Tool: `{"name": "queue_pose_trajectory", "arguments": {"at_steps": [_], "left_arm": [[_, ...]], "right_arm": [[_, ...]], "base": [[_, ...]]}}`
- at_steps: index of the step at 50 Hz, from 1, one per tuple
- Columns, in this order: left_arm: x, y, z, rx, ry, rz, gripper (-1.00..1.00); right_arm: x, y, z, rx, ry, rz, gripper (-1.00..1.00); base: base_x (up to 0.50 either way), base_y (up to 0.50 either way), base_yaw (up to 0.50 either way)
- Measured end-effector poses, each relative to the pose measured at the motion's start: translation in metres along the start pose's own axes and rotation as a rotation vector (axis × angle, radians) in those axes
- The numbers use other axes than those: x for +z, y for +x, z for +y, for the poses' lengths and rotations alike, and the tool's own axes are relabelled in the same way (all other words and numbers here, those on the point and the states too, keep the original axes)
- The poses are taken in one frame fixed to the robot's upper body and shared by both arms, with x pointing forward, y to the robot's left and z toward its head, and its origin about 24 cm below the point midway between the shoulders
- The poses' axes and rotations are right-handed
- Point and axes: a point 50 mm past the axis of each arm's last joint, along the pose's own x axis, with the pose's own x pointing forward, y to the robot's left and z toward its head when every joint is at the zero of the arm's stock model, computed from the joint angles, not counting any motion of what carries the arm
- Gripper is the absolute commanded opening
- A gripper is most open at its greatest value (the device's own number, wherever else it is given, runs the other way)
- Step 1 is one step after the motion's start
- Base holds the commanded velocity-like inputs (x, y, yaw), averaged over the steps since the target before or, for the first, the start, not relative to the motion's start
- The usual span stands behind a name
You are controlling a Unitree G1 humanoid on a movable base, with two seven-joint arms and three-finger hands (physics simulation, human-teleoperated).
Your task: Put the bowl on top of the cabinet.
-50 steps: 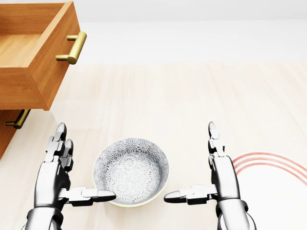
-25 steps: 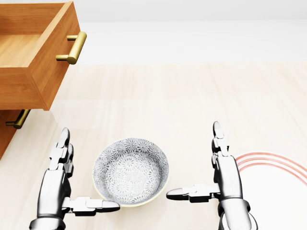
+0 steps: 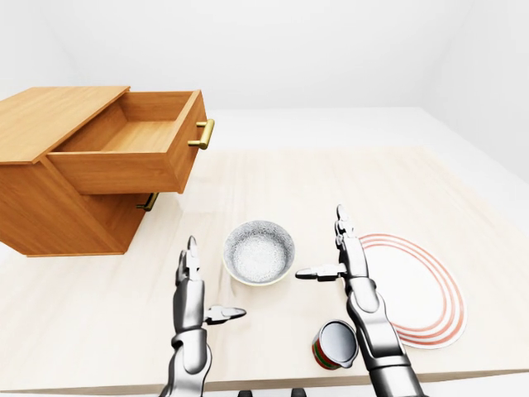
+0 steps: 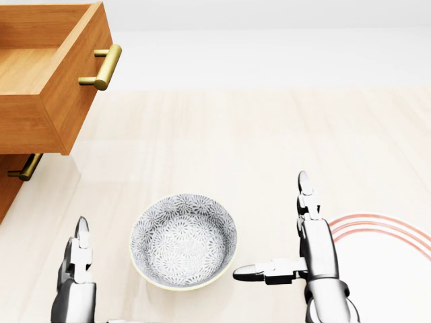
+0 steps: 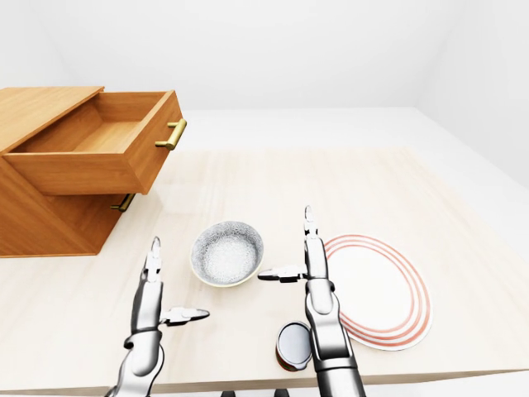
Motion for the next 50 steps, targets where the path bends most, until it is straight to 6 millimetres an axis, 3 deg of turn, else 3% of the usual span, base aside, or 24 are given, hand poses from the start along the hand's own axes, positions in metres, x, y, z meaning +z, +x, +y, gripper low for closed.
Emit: {"name": "queue_pose_trajectory", "arguments": {"at_steps": [19,50], "left_arm": [[0.012,-0.010,0.005,0.147,0.211,-0.131,1.00],[0.017,-0.002,-0.045,-0.050,0.454,-0.289,1.00]], "right_arm": [[-0.001,0.001,0.002,0.005,-0.008,0.003,1.00],[-0.003,0.002,0.005,0.018,-0.011,0.005,1.00]], "base": [[0.00,0.00,0.00],[0.00,0.00,0.00]]}}
